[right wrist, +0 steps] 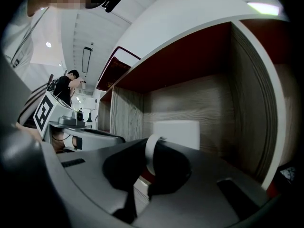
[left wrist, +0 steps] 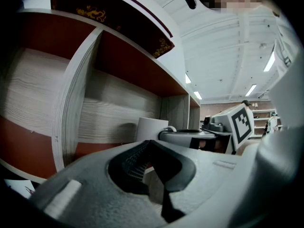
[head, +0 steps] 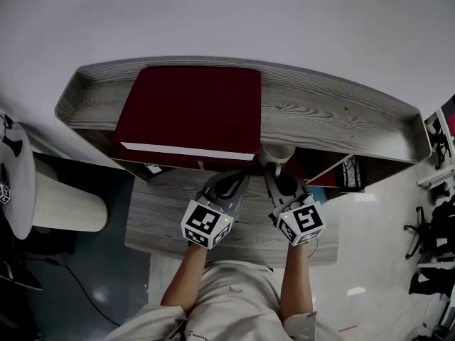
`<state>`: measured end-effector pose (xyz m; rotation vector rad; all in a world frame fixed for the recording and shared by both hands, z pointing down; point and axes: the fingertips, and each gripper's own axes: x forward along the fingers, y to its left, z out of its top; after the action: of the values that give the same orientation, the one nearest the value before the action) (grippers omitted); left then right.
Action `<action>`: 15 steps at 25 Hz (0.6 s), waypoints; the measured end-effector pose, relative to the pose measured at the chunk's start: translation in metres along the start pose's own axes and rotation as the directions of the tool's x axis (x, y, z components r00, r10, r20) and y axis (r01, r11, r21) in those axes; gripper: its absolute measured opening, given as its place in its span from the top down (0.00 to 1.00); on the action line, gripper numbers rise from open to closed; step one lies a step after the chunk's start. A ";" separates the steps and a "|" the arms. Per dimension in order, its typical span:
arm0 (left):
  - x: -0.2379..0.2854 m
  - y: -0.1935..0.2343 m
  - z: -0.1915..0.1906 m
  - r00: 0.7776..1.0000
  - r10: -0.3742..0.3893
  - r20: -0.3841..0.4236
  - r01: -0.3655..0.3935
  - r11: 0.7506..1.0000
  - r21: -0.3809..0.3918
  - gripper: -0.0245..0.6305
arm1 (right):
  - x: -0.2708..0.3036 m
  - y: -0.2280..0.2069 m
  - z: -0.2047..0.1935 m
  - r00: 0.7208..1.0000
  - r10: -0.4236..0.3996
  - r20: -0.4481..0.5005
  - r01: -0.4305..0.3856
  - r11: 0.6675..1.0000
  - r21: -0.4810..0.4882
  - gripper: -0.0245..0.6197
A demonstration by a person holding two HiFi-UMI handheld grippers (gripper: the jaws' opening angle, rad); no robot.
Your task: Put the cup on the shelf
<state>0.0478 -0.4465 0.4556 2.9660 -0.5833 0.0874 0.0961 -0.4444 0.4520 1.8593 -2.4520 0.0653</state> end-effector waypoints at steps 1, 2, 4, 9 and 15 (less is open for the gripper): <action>0.000 -0.001 0.000 1.000 -0.001 0.000 0.001 1.000 -0.001 0.95 | -0.001 0.000 0.000 1.000 -0.003 0.001 0.003 1.000 0.000 0.93; 0.000 -0.001 -0.001 1.000 -0.003 0.000 0.003 1.000 -0.001 0.95 | -0.002 0.000 0.000 1.000 -0.006 0.003 0.006 1.000 0.000 0.93; 0.001 -0.003 -0.002 1.000 -0.008 -0.003 0.008 1.000 0.001 0.95 | -0.003 -0.001 0.000 1.000 -0.012 0.007 0.012 1.000 -0.002 0.93; 0.002 -0.008 -0.004 1.000 -0.022 -0.010 0.022 1.000 0.005 0.95 | -0.009 -0.005 -0.002 0.999 -0.048 0.005 0.048 0.999 -0.007 0.93; 0.004 -0.011 -0.007 0.999 -0.029 -0.014 0.029 1.000 0.000 0.95 | -0.001 -0.009 0.000 0.992 -0.124 -0.003 0.124 0.992 0.027 0.93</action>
<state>0.0551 -0.4370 0.4613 2.9708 -0.5379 0.1051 0.1054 -0.4464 0.4524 2.0168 -2.3404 0.0943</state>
